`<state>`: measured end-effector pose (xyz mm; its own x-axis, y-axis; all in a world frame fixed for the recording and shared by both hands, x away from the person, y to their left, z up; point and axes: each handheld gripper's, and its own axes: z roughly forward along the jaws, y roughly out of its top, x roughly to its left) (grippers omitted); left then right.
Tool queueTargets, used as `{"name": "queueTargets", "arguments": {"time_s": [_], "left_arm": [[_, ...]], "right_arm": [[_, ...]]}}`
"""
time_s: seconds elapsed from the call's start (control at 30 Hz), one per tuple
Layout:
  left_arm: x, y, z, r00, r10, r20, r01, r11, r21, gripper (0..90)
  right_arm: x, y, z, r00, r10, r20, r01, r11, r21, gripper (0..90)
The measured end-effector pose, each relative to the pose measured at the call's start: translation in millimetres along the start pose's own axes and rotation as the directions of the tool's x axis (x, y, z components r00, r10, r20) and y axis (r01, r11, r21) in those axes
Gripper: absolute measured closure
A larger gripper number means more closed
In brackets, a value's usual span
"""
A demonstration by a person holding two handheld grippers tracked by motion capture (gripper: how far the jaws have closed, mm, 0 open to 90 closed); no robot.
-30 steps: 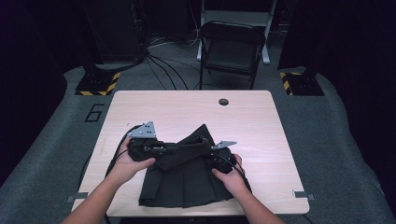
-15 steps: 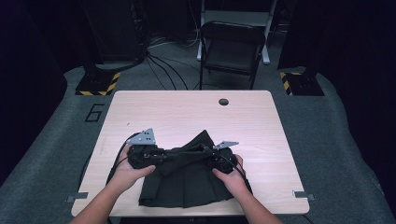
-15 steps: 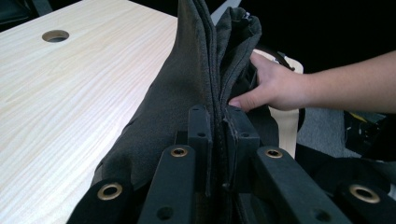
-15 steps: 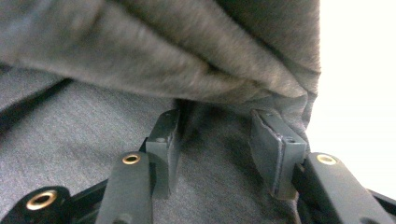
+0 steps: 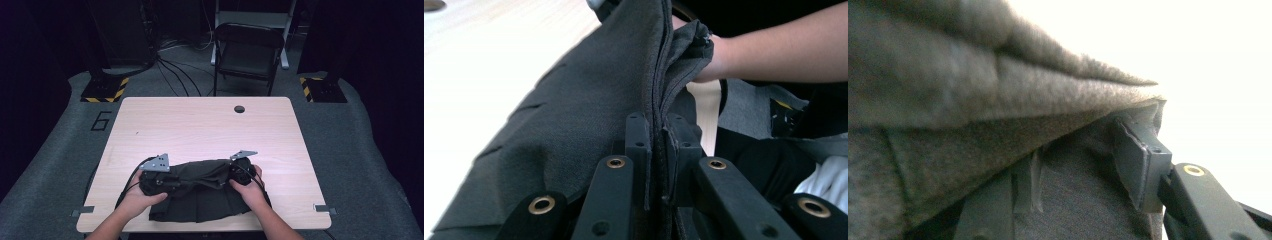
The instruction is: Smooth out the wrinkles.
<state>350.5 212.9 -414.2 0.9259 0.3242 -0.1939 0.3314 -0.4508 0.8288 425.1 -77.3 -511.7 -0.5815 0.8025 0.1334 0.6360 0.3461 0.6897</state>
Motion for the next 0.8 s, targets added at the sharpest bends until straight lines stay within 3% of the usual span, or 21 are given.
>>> {"name": "queueTargets", "arguments": {"time_s": [0.13,0.37,0.53,0.63,0.8], "left_arm": [[-1.5,-7.0,3.8,0.9997,-0.021,0.014,0.021,0.9997,-0.009,82.1],[-7.1,-16.8,10.5,0.9991,-0.022,0.036,0.022,0.9996,0.018,82.0],[-10.5,-21.2,14.9,0.9991,-0.021,0.038,0.02,0.9991,0.036,81.7],[-14.3,-27.3,22.0,0.9991,-0.018,0.039,0.015,0.9974,0.071,79.8],[-16.2,-34.0,27.6,0.9988,-0.029,0.04,0.025,0.9951,0.096,76.7]], "right_arm": [[-1.8,0.1,0.5,1.0,0.0,0.0,0.0,1.0,-0.006,54.6],[-2.5,-0.5,-4.1,0.9999,-0.007,0.01,0.007,1.0,0.004,51.5],[-9.7,-2.7,-17.6,0.9995,0.011,0.029,-0.012,1.0,0.022,51.2],[-23.1,-5.8,-31.3,0.9984,0.026,0.05,-0.027,1.0,0.01,51.2],[-25.9,1.0,-47.7,0.998,0.046,0.044,-0.044,0.998,-0.049,51.1]]}}
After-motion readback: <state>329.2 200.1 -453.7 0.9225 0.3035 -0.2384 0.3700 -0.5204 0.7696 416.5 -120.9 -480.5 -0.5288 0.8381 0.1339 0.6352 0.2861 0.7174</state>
